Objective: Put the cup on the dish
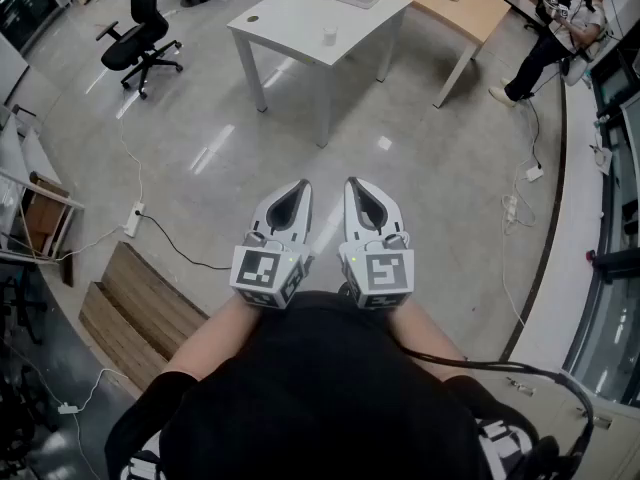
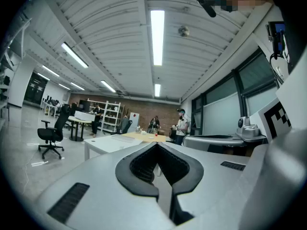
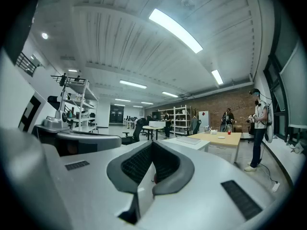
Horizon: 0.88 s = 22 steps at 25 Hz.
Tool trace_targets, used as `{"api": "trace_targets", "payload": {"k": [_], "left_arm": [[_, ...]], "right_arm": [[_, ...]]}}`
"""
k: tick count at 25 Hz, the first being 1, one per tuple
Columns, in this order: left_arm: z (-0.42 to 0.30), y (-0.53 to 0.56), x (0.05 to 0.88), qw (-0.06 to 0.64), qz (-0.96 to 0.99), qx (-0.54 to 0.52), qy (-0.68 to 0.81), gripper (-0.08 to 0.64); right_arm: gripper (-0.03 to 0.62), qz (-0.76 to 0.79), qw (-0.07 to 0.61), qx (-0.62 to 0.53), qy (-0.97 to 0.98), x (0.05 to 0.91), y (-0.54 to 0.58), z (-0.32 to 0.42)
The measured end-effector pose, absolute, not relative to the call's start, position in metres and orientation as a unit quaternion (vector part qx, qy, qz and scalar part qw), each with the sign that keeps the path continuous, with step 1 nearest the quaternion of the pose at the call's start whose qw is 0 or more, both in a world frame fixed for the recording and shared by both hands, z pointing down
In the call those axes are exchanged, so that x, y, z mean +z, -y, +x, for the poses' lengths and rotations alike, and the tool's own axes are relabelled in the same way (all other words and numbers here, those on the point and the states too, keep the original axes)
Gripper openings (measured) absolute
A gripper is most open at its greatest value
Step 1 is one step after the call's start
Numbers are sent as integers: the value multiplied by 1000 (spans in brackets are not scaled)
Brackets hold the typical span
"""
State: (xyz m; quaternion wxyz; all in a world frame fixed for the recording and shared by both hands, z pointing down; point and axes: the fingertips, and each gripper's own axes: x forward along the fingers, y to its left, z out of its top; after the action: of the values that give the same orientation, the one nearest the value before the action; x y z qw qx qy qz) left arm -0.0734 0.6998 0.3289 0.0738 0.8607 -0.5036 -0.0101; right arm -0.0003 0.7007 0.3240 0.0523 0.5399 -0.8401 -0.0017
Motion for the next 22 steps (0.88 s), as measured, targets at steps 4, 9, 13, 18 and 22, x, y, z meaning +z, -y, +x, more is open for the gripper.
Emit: {"api": "trace_targets", "payload": {"k": [4,9,13,18,22], "left_arm": [[-58,-703,322,68,870,-15,488,6],[-46,-705,322,74,872,-14,484,6],[-37,-704,323,72,871,-17,485,6],[-17,-700,331,71,869,-8,489,6],[5,-699,328,70,863,-3,500,6]], "right_arm": [[12,538,55,-7,841,322,-704,9],[12,536,54,-9,842,323,-704,18],[12,535,52,-3,843,325,-701,27],[12,529,51,0,847,328,-698,47],[12,528,33,15,848,320,-694,71]]}}
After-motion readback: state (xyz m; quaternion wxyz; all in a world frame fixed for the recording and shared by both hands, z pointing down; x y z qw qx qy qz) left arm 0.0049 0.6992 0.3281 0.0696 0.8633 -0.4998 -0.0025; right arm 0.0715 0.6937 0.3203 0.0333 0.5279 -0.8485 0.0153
